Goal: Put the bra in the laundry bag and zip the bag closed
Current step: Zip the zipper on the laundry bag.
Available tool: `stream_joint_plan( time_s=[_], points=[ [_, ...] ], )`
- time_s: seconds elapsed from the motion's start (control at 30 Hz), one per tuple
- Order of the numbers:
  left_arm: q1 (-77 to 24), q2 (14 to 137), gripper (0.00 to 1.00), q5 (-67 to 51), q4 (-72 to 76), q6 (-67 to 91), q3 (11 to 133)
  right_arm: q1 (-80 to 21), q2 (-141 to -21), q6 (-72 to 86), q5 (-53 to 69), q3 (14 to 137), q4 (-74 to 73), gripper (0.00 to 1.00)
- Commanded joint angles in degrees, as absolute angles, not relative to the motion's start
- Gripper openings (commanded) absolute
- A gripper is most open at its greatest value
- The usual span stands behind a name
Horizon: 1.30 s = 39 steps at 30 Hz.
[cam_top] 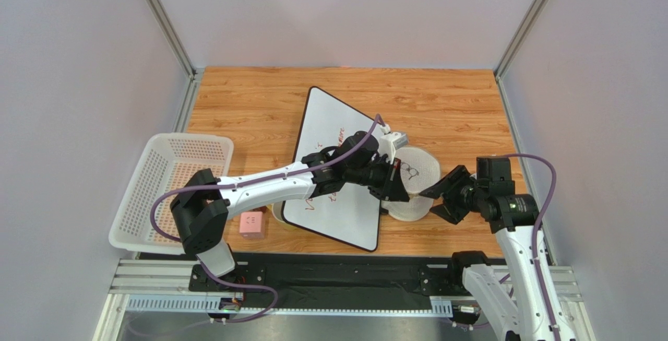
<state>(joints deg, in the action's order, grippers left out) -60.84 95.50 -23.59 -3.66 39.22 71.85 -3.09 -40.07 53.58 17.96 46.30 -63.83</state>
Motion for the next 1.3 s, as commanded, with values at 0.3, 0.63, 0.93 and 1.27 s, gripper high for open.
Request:
stream_joint_plan(
  time_s=[0.3, 0.63, 0.93, 1.27],
  points=[
    [-61.96, 94.57, 0.00, -24.08, -2.29, 38.50, 73.92, -3.34, -41.40, 59.50, 18.63, 47.11, -52.74, 0.37],
    [-60.03, 90.36, 0.00, -14.69, -9.84, 36.30, 67.77, -2.90, -43.42, 57.48, 18.01, 47.55, -52.65, 0.00],
    [-58.71, 86.22, 0.00, -11.77, -14.50, 33.05, 65.04, -0.44, -44.73, 53.62, 21.00, 48.34, -49.76, 0.00],
    [-58.89, 72.80, 0.44, -15.38, -17.31, 27.60, 67.32, -0.44, -59.14, 40.26, 20.21, 55.10, -41.40, 0.20]
  ],
)
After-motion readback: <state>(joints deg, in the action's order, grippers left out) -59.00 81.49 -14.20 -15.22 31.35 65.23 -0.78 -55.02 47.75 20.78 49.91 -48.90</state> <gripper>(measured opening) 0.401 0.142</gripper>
